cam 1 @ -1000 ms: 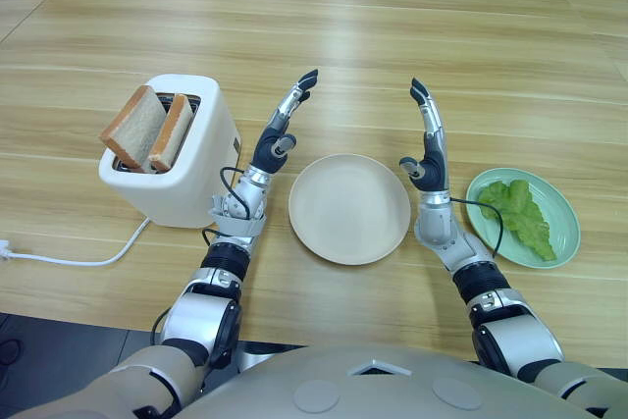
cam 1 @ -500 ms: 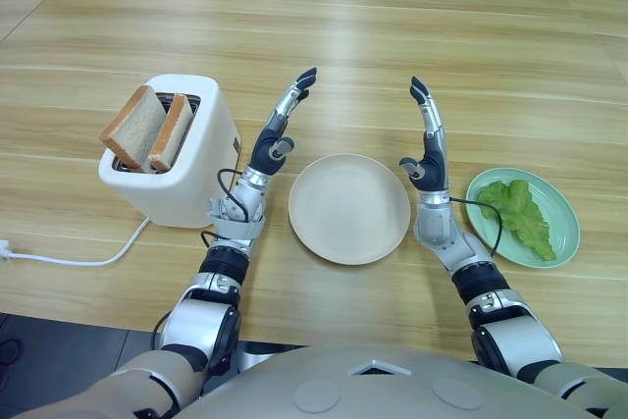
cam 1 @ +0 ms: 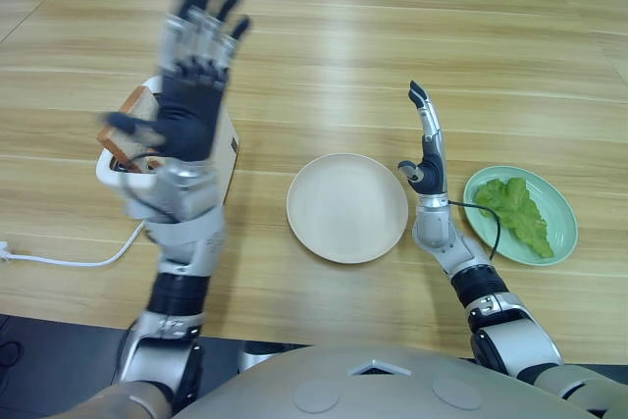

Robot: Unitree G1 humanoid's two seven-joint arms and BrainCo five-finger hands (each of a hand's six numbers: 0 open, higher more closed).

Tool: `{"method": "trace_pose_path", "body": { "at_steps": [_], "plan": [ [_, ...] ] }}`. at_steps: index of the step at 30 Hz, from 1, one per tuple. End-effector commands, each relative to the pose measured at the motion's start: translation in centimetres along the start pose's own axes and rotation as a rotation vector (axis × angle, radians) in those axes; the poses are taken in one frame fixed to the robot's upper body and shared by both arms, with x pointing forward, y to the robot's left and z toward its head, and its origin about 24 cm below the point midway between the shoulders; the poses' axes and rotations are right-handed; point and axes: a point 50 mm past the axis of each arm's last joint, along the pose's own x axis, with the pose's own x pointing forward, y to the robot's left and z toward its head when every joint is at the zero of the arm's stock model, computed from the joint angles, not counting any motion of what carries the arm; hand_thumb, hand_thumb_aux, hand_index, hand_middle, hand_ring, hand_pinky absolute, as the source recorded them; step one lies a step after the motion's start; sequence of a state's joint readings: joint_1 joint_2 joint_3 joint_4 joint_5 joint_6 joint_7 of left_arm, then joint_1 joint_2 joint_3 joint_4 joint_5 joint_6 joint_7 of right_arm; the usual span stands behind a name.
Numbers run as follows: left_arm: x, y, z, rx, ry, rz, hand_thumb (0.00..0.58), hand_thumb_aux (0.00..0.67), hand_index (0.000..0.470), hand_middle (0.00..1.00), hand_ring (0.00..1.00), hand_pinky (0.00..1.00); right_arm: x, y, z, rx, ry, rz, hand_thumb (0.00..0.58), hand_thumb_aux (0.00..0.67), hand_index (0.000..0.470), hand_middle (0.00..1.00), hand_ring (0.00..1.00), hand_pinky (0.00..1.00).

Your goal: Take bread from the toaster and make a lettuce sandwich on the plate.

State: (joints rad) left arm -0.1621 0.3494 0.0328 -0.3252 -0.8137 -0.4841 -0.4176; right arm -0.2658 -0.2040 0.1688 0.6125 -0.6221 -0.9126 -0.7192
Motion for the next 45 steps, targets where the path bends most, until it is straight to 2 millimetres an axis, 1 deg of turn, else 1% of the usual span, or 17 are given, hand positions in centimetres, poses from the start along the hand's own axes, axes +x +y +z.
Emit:
{"method": "trace_pose_path", "body": {
  "at_steps": [1, 3, 4, 6, 9, 12, 14, 16, 18, 20, 24, 28, 31, 35, 38, 42, 45],
  "plan": [
    [0.5, 3.0, 4.0, -0.194, -0.113, 0.07, 0.0, 0.0, 0.0, 0.0, 0.0, 0.0, 0.0, -0.1, 0.0, -0.014, 0.009, -0.006, 0.0, 0.0, 0.0, 0.0, 0.0, 0.0],
    [0.3, 5.0, 5.6, -0.169, -0.134, 0.126, 0.0, 0.0, 0.0, 0.0, 0.0, 0.0, 0.0, 0.0, 0.0, -0.013, 0.009, -0.006, 0.0, 0.0, 0.0, 0.0, 0.0, 0.0],
    [0.1, 5.7, 6.3, -0.108, -0.127, 0.138, 0.0, 0.0, 0.0, 0.0, 0.0, 0.0, 0.0, 0.0, 0.1, -0.013, 0.009, -0.006, 0.0, 0.0, 0.0, 0.0, 0.0, 0.0],
    [-0.3, 6.5, 7.4, 0.153, -0.068, 0.13, 0.0, 0.0, 0.0, 0.0, 0.0, 0.0, 0.0, 0.0, 0.1, -0.013, 0.008, -0.007, 0.0, 0.0, 0.0, 0.0, 0.0, 0.0],
    [-0.7, 7.8, 8.2, 0.671, 0.07, 0.113, 0.0, 0.0, 0.0, 0.0, 0.0, 0.0, -0.1, -0.1, 0.1, -0.019, 0.011, -0.009, 0.0, 0.0, 0.0, 0.0, 0.0, 0.0],
    [-1.1, 7.4, 8.4, 1.193, 0.181, -0.037, 0.0, 0.0, 0.0, 0.0, 0.0, 0.0, 0.0, 0.0, 0.1, -0.02, 0.011, 0.006, 0.0, 0.0, 0.0, 0.0, 0.0, 0.0],
    [-1.6, 8.4, 8.5, 1.391, 0.26, -0.078, 0.0, 0.0, 0.0, 0.0, 0.0, 0.0, 0.1, -0.1, 0.2, -0.02, 0.003, 0.02, 0.0, 0.0, 0.0, 0.0, 0.0, 0.0],
    [-2.1, 9.7, 8.6, 1.492, 0.353, -0.078, 0.0, 0.0, 0.0, 0.0, 0.0, 0.0, 0.1, -0.3, 0.3, -0.031, -0.003, 0.029, 0.0, 0.0, 0.0, 0.0, 0.0, 0.0],
    [-2.7, 11.1, 8.1, 1.553, 0.492, -0.09, 0.0, 0.0, 0.0, 0.0, 0.0, 0.0, 0.1, -0.7, 0.2, -0.044, -0.002, 0.022, 0.0, 0.0, 0.0, 0.0, 0.0, 0.0],
    [-3.4, 12.1, 7.4, 1.566, 0.627, -0.101, 0.0, 0.0, 0.0, 0.0, 0.0, 0.0, 0.0, -1.0, 0.2, -0.053, 0.001, 0.017, 0.0, 0.0, 0.0, 0.0, 0.0, 0.0],
    [-4.5, 12.5, 6.8, 1.498, 0.747, -0.134, 0.0, 0.0, 0.0, 0.0, 0.0, 0.0, 0.0, -1.2, 0.1, -0.064, 0.006, 0.014, 0.0, 0.0, 0.0, 0.0, 0.0, 0.0],
    [-6.1, 13.7, 6.7, 1.513, 0.917, -0.163, 0.0, 0.0, 0.0, 0.0, 0.0, 0.0, -0.1, -1.2, 0.1, -0.066, 0.009, 0.018, 0.0, 0.0, 0.0, 0.0, 0.0, 0.0],
    [-6.6, 14.2, 6.8, 1.531, 0.984, -0.181, 0.0, 0.0, 0.0, 0.0, 0.0, 0.0, -0.2, -1.3, 0.1, -0.068, 0.013, 0.02, 0.0, 0.0, 0.0, 0.0, 0.0, 0.0],
    [-7.5, 14.3, 6.4, 1.555, 1.068, -0.272, 0.0, 0.0, 0.0, 0.0, 0.0, 0.0, -0.2, -1.4, 0.0, -0.072, 0.016, 0.019, 0.0, 0.0, 0.0, 0.0, 0.0, 0.0],
    [-7.7, 14.8, 6.4, 1.591, 1.102, -0.268, 0.0, 0.0, 0.0, 0.0, 0.0, 0.0, -0.2, -1.4, 0.0, -0.072, 0.016, 0.018, 0.0, 0.0, 0.0, 0.0, 0.0, 0.0],
    [-8.4, 15.3, 5.7, 1.61, 1.175, -0.311, 0.0, 0.0, 0.0, 0.0, 0.0, 0.0, -0.2, -1.3, 0.0, -0.072, 0.016, 0.022, 0.0, 0.0, 0.0, 0.0, 0.0, 0.0],
    [-9.3, 15.2, 5.1, 1.594, 1.223, -0.367, 0.0, 0.0, 0.0, 0.0, 0.0, 0.0, -0.2, -1.4, 0.0, -0.073, 0.015, 0.022, 0.0, 0.0, 0.0, 0.0, 0.0, 0.0]
  ]
}}
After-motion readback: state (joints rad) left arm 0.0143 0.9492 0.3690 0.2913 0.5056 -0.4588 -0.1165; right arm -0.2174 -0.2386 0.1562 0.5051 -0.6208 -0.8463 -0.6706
